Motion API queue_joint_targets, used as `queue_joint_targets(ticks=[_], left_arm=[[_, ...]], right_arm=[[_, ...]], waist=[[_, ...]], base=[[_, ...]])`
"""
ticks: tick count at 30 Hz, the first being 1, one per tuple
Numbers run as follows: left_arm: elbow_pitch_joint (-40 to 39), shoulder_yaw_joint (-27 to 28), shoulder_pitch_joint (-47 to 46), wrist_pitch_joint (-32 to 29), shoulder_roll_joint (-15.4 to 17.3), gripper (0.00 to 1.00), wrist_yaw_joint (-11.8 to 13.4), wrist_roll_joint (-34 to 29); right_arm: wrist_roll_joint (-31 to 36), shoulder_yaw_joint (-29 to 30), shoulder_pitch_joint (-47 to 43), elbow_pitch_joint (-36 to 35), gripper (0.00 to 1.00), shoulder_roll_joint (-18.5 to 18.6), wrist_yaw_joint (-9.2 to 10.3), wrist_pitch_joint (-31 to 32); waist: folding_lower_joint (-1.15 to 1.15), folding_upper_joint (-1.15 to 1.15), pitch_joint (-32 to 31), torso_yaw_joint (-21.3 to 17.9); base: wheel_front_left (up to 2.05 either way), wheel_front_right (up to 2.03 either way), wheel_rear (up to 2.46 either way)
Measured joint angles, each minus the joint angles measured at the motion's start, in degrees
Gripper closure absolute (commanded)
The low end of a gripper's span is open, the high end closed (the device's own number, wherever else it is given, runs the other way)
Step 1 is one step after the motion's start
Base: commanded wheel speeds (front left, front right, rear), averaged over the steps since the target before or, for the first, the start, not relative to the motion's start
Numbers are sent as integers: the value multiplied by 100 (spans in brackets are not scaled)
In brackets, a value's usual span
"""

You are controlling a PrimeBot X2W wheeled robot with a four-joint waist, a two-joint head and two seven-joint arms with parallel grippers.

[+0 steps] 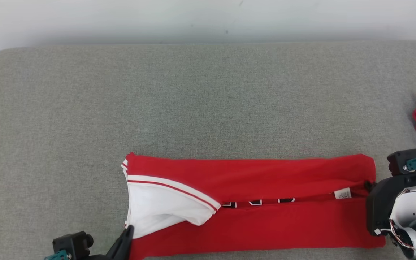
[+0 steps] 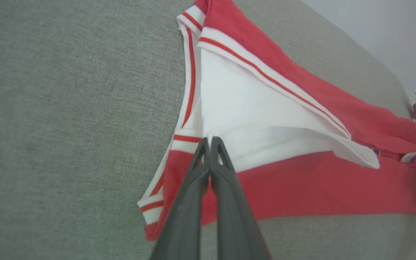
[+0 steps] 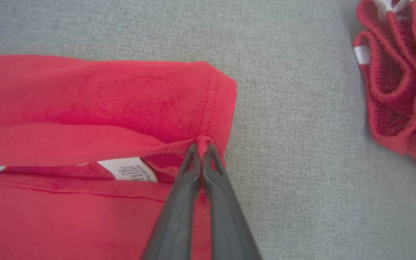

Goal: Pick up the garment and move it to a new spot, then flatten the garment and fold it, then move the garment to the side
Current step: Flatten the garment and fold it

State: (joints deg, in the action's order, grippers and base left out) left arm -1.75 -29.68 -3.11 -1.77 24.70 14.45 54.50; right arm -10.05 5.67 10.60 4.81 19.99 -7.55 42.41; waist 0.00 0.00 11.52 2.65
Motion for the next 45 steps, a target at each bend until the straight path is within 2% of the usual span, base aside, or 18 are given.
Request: queue_joint_targets(ticks=[1, 4, 8, 13, 17, 20, 24, 27, 32, 45], left_arm=[[57, 0, -15, 19, 4, 0, 36, -65], [187, -36, -36, 42, 77, 0, 122, -197], [240, -70, -41, 167, 136, 0, 118, -328], [315, -52, -74, 703, 146, 0, 68, -658], [470, 15, -200, 1382, 134, 0, 91, -1094], [497, 291, -289, 1636, -148, 0, 31, -1254], [309, 831, -339, 1667, -506, 0, -65, -2006], [225, 1169, -290, 1681, -775, 0, -240, -2639], [343, 1570, -141, 1681, -1162, 0, -538, -3328], [844, 2354, 79, 1681, -1734, 0, -1151, -4038]], right_arm=[[-2, 89, -14, 20, 0, -56, 0, 29], [45, 330, -118, -78, 0, -196, 0, 2], [105, 692, -242, -277, 0, -397, 0, -177], [56, 1169, -544, -550, 0, -902, 0, -559], [-165, 1433, -703, -730, 0, -1360, 0, -778], [-220, 1544, -738, -759, 0, -1514, 0, -924], [-271, 1621, -731, -680, 0, -1631, 0, -1115], [-265, 1700, -656, -554, 0, -1663, 0, -1210], [-96, 1806, -372, -208, 0, -1692, 0, -1295], [516, 1876, -21, 483, 0, -1702, 0, -1007]], waist=[[0, 0, -7, 3], [0, 0, -41, 17], [0, 0, -92, 41], [0, 0, -196, 91], [0, 0, -264, 112], [0, 1, -296, 123], [0, 0, -316, 125], [0, 0, -311, 113], [0, 0, -268, 89], [0, 1, -161, 157]], base=[[0, 0, 0], [0, 0, 0], [0, 0, 0], [0, 0, 0], [0, 0, 0], [0, 0, 0], [0, 0, 0], [0, 0, 0], [0, 0, 0], [0, 0, 0]])
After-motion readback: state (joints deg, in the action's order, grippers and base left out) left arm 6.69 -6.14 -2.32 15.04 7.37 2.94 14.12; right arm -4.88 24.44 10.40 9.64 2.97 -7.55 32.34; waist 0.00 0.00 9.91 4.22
